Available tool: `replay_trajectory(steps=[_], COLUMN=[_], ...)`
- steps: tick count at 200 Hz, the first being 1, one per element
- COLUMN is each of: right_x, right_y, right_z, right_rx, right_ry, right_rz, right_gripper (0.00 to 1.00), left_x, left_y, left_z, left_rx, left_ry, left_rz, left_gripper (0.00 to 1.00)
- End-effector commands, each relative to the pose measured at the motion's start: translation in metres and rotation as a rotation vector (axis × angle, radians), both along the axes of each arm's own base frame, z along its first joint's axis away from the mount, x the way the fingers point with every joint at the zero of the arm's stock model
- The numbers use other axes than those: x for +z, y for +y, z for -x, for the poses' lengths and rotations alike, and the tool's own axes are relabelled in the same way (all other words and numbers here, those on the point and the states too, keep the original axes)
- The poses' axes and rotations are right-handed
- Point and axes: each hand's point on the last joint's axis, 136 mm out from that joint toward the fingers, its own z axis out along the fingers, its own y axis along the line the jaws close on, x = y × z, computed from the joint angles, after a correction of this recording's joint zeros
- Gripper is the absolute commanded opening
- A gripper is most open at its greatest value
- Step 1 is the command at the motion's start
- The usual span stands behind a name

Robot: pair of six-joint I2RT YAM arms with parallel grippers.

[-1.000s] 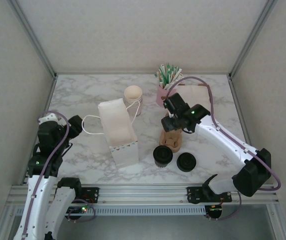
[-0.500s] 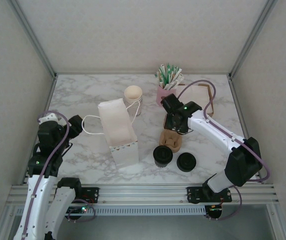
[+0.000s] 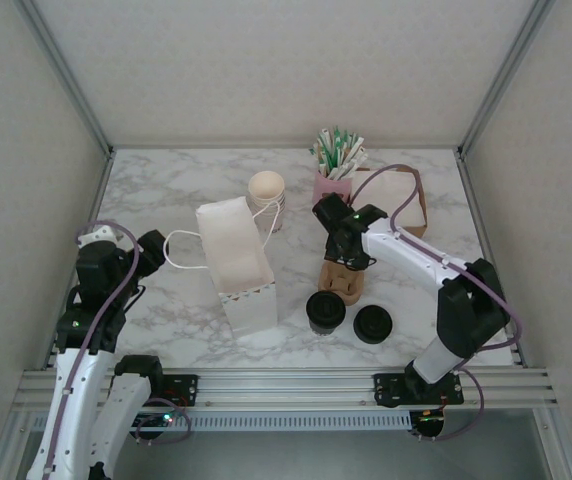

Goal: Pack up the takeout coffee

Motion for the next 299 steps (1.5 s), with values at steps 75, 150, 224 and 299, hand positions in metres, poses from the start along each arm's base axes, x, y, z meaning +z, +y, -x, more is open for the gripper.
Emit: replay_trajectory(steps=[75,150,224,299], right_x=[-0.012,-0.011,-0.018,-0.009], right_y=[-0.002,-0.001,0.004,-0.002], right_z=[-0.012,-0.019,-0.014,-0.009], right_rx=[0.040,0.095,0.151,0.153], right_ry=[-0.020,-0.042,-0.016,-0.038], right_rz=[0.086,0.109,0.079,0.064], right_gripper=[0.50,0.48,0.49,0.49], left_x=[0.004,0.004,0.003,0.003], left_y=[0.004,0.004,0.005,0.005], left_z=[0.001,0.000,0.000,0.000], left_rx=[0.014,0.015,0.017,0.017], left_ry=[-0.004,-0.001,0.001,0.001], left_rz=[-0.014,-0.013,-0.013,-0.016], left_gripper=[0.79,0.79,0.79,0.79])
